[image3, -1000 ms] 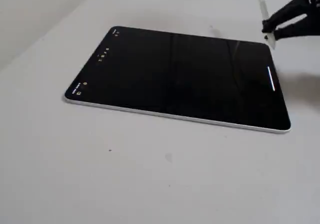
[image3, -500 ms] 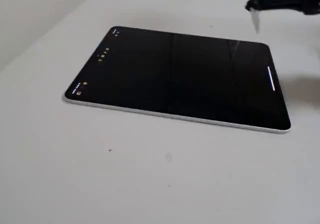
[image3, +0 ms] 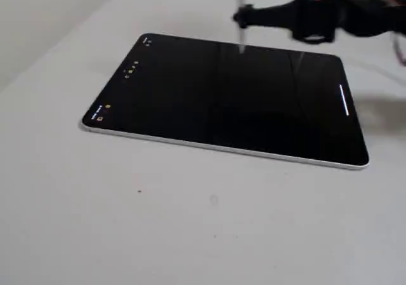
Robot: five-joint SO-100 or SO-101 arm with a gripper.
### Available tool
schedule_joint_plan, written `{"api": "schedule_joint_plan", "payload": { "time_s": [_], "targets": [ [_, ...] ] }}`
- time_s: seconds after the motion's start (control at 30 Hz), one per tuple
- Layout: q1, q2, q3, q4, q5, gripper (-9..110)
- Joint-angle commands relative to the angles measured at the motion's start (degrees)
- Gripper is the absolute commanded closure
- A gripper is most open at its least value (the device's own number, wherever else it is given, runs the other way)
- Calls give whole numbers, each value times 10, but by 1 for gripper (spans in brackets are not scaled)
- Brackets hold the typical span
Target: Draw a circular shape on the ipad using the apple pencil
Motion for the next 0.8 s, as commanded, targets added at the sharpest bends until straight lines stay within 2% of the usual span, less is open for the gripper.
{"api": "schedule_joint_plan", "payload": {
  "time_s": [0.0,0.27,0.77],
  "targets": [
    [0,-57,-94,-32,-9,102],
    [-4,-121,-166,-12,-18,102],
    [-17,-171,-188,-18,-32,102]
  ]
}}
